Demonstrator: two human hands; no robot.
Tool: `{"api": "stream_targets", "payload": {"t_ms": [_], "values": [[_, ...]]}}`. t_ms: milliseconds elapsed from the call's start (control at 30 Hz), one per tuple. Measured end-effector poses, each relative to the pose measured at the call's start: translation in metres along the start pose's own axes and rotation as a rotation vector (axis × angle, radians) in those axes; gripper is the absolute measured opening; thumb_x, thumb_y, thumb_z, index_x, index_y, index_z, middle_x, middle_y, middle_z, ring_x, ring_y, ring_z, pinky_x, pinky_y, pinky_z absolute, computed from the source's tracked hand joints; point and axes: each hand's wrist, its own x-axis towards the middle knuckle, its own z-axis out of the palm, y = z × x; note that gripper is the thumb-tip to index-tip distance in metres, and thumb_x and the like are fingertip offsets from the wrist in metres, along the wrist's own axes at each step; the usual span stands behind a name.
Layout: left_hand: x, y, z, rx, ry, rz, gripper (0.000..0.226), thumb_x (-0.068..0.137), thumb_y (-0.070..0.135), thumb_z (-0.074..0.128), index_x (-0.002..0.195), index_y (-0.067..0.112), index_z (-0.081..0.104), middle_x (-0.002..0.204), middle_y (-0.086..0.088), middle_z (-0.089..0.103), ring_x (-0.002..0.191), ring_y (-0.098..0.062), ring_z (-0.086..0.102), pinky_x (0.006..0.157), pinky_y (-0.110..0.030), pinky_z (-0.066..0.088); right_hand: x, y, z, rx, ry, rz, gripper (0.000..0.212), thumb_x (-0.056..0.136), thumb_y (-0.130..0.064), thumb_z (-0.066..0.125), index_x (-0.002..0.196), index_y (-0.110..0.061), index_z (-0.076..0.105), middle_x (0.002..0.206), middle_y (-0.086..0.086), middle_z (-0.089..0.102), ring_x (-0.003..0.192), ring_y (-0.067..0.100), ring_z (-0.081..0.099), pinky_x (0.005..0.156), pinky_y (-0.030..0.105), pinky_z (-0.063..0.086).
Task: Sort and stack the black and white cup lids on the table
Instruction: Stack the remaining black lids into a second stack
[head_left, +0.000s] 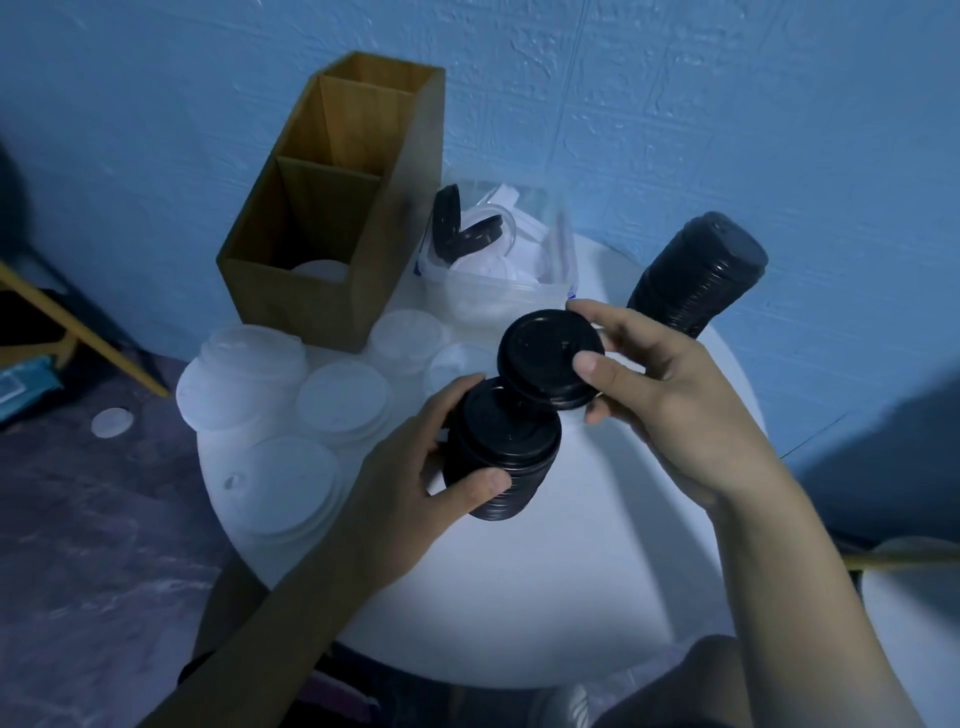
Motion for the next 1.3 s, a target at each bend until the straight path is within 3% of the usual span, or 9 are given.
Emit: {"api": "stream_targets", "payload": {"t_ms": [167,333,400,467,567,700,833,1033,1300], "values": [[0.000,0.001,0.000,-0.030,-0.007,-0.001,0.070,0.078,0.044,0.072,0.144,0.047,0.046,0.134,0.013,0.064,0.120,-0.017,0.066,0.099,-0.048,0.055,-0.014,0.004,0.009,-0.307,-0.090,0.010,0.040,0.094,-0.017,0.070,0.131,-0.031,0.065,0.119,-0.011,0.068,0.069,0.008,0.058,0.068,0.020,0.049],[0.000,0.001,0.001,-0.060,-0.007,-0.008,0.072,0.079,0.043,0.072,0.146,0.040,0.048,0.134,0.009,0.065,0.121,-0.021,0.066,0.100,-0.051,0.054,-0.022,0.008,0.018,-0.509,-0.108,-0.126,0.040,0.100,-0.020,0.063,0.136,-0.038,0.062,0.129,-0.026,0.062,0.109,0.000,0.058,0.086,0.014,0.046],[0.000,0.000,0.000,-0.058,-0.010,-0.011,0.070,0.078,0.043,0.072,0.144,0.045,0.048,0.133,0.009,0.066,0.120,-0.019,0.066,0.100,-0.050,0.054,-0.022,0.011,0.020,-0.591,-0.129,-0.155,0.037,0.099,-0.032,0.063,0.135,-0.040,0.063,0.135,-0.030,0.059,0.127,-0.004,0.050,0.094,0.014,0.044],[0.001,0.000,-0.001,-0.052,-0.017,-0.007,0.069,0.078,0.043,0.073,0.142,0.048,0.048,0.133,0.009,0.066,0.120,-0.019,0.066,0.099,-0.049,0.055,-0.023,0.013,0.021,-0.626,-0.115,-0.146,0.050,0.086,-0.058,0.064,0.133,-0.044,0.064,0.136,-0.034,0.057,0.132,-0.002,0.047,0.102,0.025,0.045],[0.001,-0.001,0.000,-0.049,-0.021,-0.006,0.067,0.078,0.043,0.073,0.140,0.052,0.049,0.133,0.009,0.066,0.120,-0.019,0.066,0.099,-0.050,0.055,-0.022,0.011,0.023,-0.697,-0.076,-0.172,0.063,0.072,-0.073,0.065,0.130,-0.047,0.065,0.133,-0.036,0.058,0.123,0.001,0.048,0.097,0.024,0.044],[0.002,-0.001,0.000,-0.049,-0.017,-0.010,0.068,0.076,0.046,0.074,0.138,0.058,0.048,0.129,0.008,0.068,0.117,-0.021,0.067,0.098,-0.051,0.055,-0.024,0.003,0.024,-0.830,-0.094,-0.230,0.063,0.075,-0.067,0.068,0.133,-0.043,0.064,0.117,-0.056,0.048,0.100,-0.001,0.050,0.087,0.013,0.037],[0.002,-0.001,-0.001,-0.067,-0.034,-0.006,0.069,0.077,0.044,0.075,0.141,0.049,0.049,0.130,0.005,0.068,0.117,-0.023,0.067,0.098,-0.051,0.055,-0.022,0.001,0.023,-0.745,-0.120,-0.187,0.057,0.079,-0.047,0.080,0.133,-0.037,0.066,0.136,-0.033,0.055,0.074,-0.021,0.052,0.076,0.006,0.030],[0.002,0.000,-0.002,-0.076,-0.027,-0.013,0.068,0.074,0.044,0.076,0.136,0.056,0.051,0.126,0.006,0.070,0.116,-0.021,0.068,0.098,-0.051,0.055,-0.023,0.002,0.024,-0.647,-0.165,-0.160,0.052,0.081,-0.030,0.084,0.131,-0.034,0.068,0.121,-0.045,0.056,0.073,-0.022,0.054,0.074,0.002,0.036],[0.004,0.000,-0.002,-0.085,-0.028,-0.040,0.072,0.068,0.045,0.080,0.134,0.054,0.054,0.123,0.004,0.071,0.115,-0.023,0.067,0.099,-0.054,0.053,-0.018,0.007,0.016,-0.586,-0.217,-0.123,0.053,0.080,-0.027,0.086,0.129,-0.039,0.068,0.129,-0.041,0.056,0.081,-0.017,0.057,0.075,0.004,0.038]]}}
